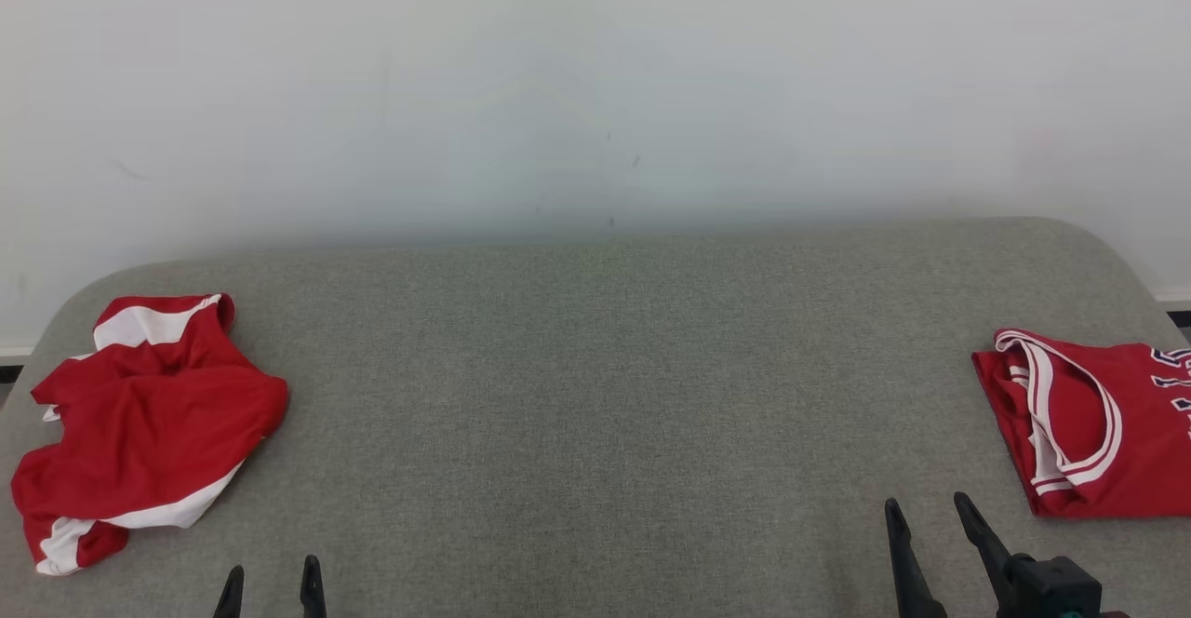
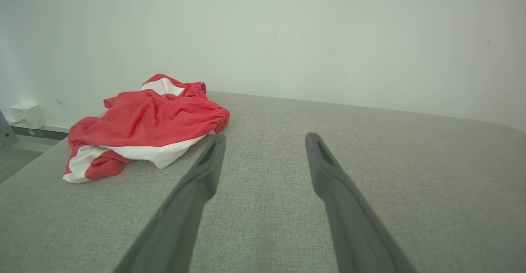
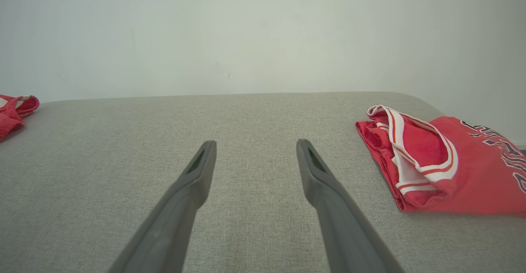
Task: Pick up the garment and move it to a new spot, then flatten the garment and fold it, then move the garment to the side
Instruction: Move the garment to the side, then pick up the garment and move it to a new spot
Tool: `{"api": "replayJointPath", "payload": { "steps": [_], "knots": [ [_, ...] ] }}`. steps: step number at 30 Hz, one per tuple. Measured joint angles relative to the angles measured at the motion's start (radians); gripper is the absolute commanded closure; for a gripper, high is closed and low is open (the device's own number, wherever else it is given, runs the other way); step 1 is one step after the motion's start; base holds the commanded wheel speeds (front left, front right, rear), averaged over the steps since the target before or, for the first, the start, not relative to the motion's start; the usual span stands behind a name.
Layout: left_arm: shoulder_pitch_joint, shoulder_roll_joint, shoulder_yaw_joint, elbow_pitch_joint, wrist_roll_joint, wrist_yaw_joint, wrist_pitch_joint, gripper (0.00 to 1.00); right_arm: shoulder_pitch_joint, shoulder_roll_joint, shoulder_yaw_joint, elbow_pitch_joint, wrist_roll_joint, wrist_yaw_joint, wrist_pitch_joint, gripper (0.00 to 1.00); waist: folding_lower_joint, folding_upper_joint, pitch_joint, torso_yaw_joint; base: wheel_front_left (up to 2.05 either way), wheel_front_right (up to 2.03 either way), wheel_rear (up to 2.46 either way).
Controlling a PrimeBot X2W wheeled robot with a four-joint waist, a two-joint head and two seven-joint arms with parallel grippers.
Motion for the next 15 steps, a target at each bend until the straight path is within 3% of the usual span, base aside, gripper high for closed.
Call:
{"api": "replayJointPath", "payload": {
  "steps": [15],
  "knots": [
    [-0.004, 0.000, -0.005, 0.009, 0.006, -0.009, 0.000, 0.00, 0.010, 0.020, 0.006, -0.010, 0.009, 0.000, -0.004, 0.00, 0.0002, 0.0001, 0.007, -0.005, 0.00, 0.00, 0.00]
  ]
}}
